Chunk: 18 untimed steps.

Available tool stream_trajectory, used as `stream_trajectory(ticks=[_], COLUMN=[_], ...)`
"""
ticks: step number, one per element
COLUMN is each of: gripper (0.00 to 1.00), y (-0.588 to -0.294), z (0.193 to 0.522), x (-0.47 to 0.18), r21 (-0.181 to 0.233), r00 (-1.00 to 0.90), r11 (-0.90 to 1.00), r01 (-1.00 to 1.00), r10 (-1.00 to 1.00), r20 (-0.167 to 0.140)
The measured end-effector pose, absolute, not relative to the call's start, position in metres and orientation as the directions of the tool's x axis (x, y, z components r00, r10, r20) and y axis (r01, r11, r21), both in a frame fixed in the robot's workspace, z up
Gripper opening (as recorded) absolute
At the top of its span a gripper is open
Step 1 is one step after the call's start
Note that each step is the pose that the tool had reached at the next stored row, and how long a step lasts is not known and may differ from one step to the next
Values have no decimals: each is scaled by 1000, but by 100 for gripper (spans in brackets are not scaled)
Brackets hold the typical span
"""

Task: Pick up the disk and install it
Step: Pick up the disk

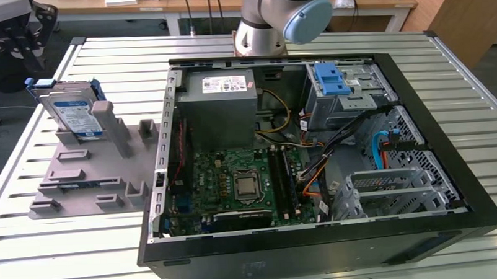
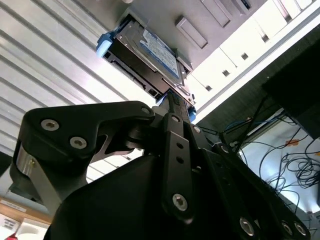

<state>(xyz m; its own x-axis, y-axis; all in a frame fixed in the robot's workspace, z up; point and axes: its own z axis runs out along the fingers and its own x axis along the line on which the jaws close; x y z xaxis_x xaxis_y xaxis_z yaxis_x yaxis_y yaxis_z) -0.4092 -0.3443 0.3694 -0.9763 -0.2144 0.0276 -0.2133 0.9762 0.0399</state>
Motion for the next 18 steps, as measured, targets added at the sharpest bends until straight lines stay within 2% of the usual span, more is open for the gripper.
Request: stream_trajectory(ticks=[18], gripper=[11], y=[-344], z=[369], x=[-409], r21=[40], r00=[-961], r11=[961], r01=[-275], r10=[-276], r20=[28])
